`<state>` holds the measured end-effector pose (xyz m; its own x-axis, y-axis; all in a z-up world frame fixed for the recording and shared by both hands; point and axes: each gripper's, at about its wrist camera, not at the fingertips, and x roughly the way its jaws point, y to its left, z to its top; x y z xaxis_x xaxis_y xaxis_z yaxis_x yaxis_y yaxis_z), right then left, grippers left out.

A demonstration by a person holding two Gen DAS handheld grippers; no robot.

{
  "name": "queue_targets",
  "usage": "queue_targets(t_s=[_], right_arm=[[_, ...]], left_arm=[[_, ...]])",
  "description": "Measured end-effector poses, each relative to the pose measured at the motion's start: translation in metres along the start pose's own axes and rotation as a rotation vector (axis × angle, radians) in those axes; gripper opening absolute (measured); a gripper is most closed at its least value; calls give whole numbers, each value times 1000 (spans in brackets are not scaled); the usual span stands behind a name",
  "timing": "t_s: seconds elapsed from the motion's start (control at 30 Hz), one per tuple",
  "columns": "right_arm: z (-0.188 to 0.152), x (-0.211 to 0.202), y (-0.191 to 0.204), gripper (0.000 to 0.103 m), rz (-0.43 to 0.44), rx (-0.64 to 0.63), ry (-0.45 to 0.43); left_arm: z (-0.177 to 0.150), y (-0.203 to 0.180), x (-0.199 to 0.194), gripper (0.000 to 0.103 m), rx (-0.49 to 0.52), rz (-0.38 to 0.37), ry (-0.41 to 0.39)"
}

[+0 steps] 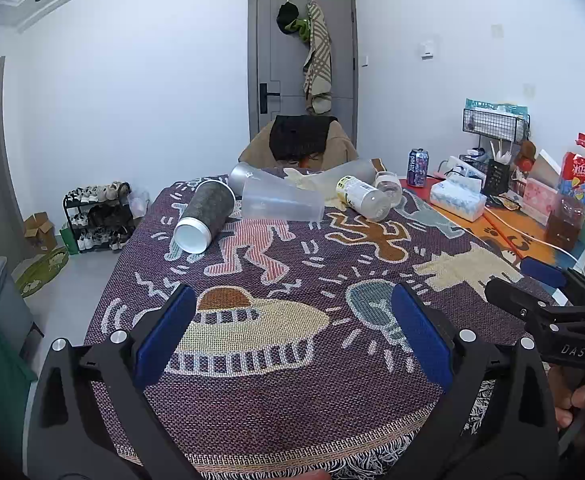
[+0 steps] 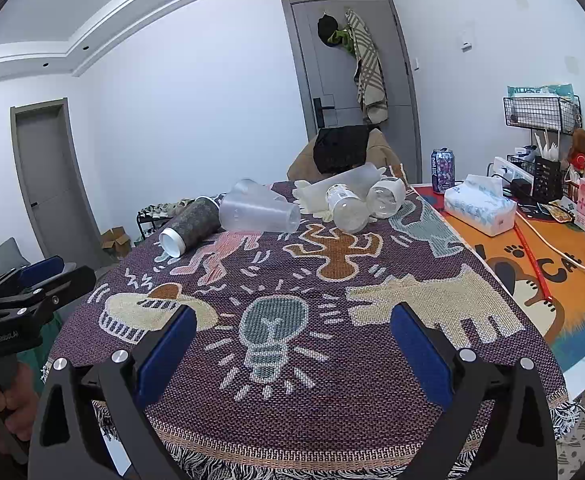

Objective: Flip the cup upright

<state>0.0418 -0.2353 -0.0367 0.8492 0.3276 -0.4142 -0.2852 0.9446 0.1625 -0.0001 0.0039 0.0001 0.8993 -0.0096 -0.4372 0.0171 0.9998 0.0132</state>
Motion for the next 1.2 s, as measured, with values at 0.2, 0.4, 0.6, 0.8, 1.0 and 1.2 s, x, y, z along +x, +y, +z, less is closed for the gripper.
queue_targets(t_s=[0.2,0.4,0.6,0.8,1.0,1.2], right_arm=[[1,-2,0,95,-2,-3,0],[2,-2,0,95,0,2,-1],[3,-4,-1,95,2,4,-10],[2,-4,0,95,6,-3,-2],[2,-3,1,95,4,-4,-1],[1,-3,2,95,1,-9,0]], left_arm=[[0,-1,0,97,2,0,-2],[1,-2,-2,97,3,-1,-8],[1,-3,-4,97,4,3,-13],[0,-3,-3,97,4,-3,-12],[0,-3,-3,97,3,-3,-12],[0,-2,-3,97,2,-2,-10]])
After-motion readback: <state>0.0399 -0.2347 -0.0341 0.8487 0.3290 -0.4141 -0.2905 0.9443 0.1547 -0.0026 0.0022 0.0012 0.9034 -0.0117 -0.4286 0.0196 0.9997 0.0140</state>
